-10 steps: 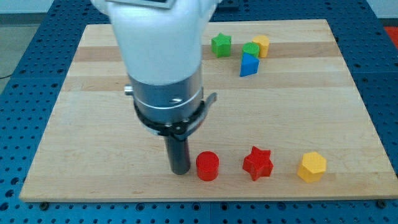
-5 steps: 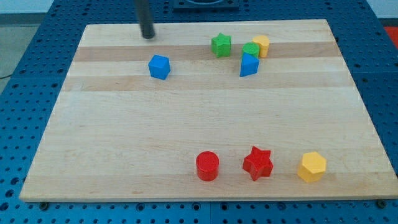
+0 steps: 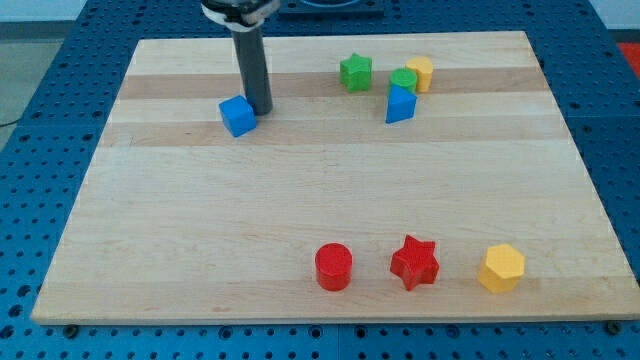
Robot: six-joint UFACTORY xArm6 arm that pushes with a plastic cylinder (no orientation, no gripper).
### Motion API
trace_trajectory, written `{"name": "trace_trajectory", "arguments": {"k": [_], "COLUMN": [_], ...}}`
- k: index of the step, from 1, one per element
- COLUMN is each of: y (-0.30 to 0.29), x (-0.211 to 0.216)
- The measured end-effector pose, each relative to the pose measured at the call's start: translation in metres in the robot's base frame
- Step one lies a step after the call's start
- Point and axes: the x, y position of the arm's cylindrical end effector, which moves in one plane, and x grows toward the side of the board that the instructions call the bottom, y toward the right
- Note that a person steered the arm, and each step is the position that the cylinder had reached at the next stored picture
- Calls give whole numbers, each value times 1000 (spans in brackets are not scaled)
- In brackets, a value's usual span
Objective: Push blue cube towards bottom
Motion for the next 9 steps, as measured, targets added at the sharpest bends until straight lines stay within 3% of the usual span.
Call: {"name": "trace_trajectory", "arguments": {"k": [1, 6, 7, 9], "y": [-27, -145, -138, -71], "x": [6, 152, 171, 173]}}
